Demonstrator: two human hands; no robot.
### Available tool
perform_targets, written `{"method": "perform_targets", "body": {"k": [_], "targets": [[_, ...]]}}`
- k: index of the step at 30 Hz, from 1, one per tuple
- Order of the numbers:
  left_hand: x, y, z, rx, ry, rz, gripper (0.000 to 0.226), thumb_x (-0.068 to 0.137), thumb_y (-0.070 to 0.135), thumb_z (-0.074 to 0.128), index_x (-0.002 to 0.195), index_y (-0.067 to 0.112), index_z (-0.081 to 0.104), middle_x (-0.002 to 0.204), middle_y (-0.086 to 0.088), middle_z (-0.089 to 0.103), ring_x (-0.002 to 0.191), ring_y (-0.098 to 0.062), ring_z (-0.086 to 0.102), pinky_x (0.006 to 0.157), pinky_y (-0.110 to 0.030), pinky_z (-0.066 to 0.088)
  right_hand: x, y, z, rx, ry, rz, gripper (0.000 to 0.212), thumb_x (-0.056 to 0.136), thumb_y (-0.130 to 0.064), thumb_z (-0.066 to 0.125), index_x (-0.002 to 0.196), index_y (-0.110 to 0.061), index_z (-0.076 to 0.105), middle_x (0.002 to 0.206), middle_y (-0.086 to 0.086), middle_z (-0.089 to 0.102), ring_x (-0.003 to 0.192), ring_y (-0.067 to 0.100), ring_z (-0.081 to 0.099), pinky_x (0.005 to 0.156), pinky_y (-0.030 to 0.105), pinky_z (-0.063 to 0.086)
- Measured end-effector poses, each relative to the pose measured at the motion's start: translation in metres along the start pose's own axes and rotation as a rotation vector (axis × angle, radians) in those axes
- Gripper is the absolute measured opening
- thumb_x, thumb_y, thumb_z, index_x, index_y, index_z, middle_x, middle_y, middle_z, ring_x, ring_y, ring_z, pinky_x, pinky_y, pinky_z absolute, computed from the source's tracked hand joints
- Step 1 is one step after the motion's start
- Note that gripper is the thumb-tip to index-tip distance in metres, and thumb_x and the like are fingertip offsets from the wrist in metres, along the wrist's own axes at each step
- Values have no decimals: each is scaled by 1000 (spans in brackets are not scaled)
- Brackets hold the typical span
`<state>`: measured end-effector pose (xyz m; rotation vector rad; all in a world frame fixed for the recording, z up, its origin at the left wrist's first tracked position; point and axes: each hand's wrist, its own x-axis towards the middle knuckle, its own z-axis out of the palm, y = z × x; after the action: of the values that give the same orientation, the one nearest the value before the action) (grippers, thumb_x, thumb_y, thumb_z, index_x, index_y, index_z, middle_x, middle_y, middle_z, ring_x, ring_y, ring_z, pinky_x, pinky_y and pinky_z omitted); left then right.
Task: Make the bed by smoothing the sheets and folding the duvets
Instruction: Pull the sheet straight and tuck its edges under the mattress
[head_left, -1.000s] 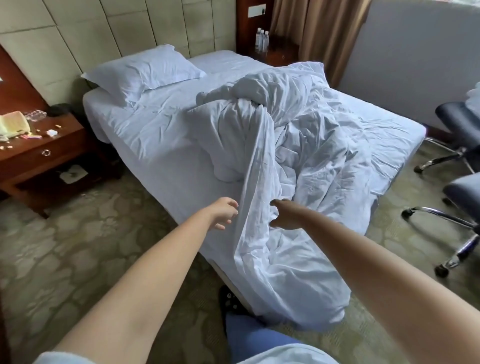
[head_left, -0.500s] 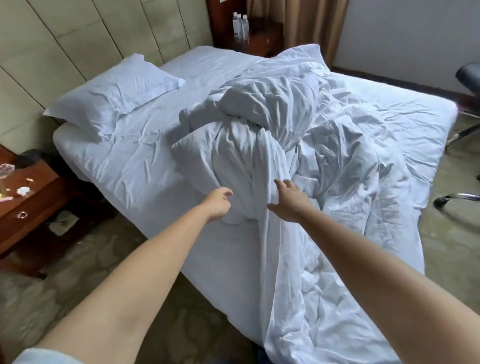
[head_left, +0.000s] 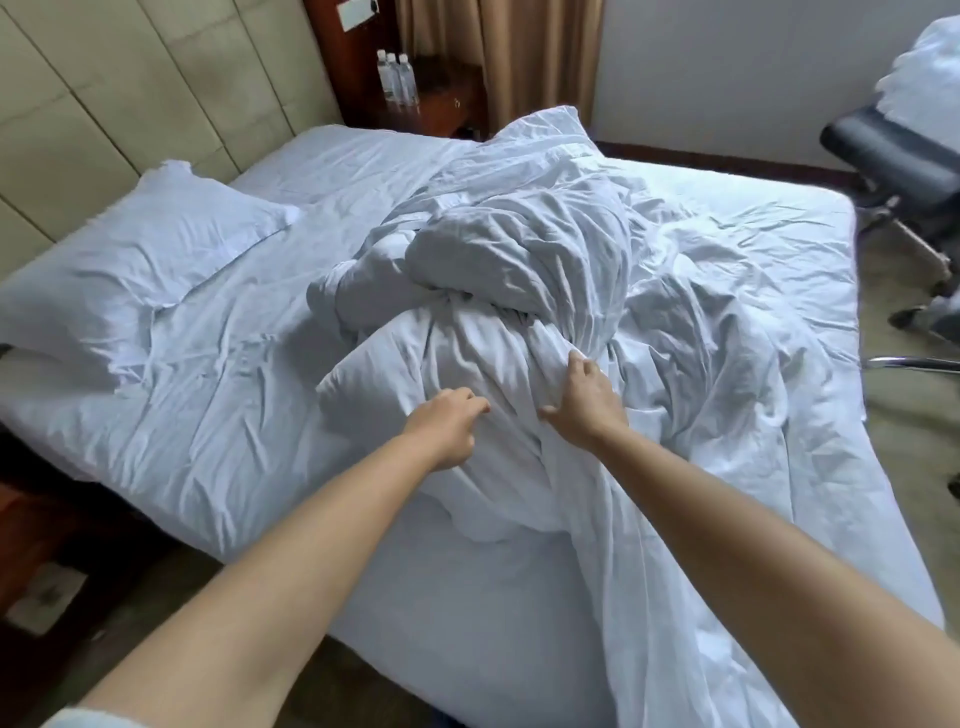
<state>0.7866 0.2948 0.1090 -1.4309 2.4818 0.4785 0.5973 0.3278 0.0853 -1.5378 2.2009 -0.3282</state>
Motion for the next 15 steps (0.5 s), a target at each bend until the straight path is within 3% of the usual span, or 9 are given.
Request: {"method": "perform_targets", "body": {"k": [4, 6, 8, 12, 15], "targets": [[31, -27, -12, -44, 49, 129, 55, 86, 0, 40, 137, 19, 45, 141, 4, 41, 131, -18, 35, 99, -38, 42, 26, -25, 6, -8, -18, 202, 96, 81, -44, 69, 151, -12, 12, 147, 12, 32, 136, 30, 31, 109, 41, 33], [44, -42, -17, -70, 68, 186, 53, 86, -1, 39, 134, 18, 47, 139, 3, 43, 131, -19, 36, 99, -39, 42, 32, -37, 12, 14, -48, 268, 90, 80, -41, 70, 148, -14, 18, 145, 12, 35, 134, 30, 35, 104, 41, 37], [56, -54, -21, -69, 99, 256, 53, 85, -2, 39, 133, 18, 49, 136, 1, 46, 128, -22, 40, 97, -41, 43, 28, -53, 24, 61, -66, 274, 74, 82, -27, 65, 143, -15, 25, 139, 12, 44, 125, 32, 46, 93, 38, 42], [81, -66, -35, 13, 98, 354, 68, 82, -5, 45, 144, 22, 35, 137, -1, 41, 126, -23, 40, 93, -38, 44, 4, -83, 53, 76, -117, 210, 77, 84, -10, 56, 149, -20, 15, 142, 10, 43, 119, 32, 51, 85, 35, 45], [97, -62, -49, 155, 55, 429, 78, 83, -4, 47, 149, 28, 23, 143, -1, 32, 128, -24, 38, 94, -36, 42, -6, -87, 46, 60, -88, 164, 68, 79, -7, 56, 140, -21, 28, 128, 10, 53, 112, 32, 54, 81, 34, 46]]}}
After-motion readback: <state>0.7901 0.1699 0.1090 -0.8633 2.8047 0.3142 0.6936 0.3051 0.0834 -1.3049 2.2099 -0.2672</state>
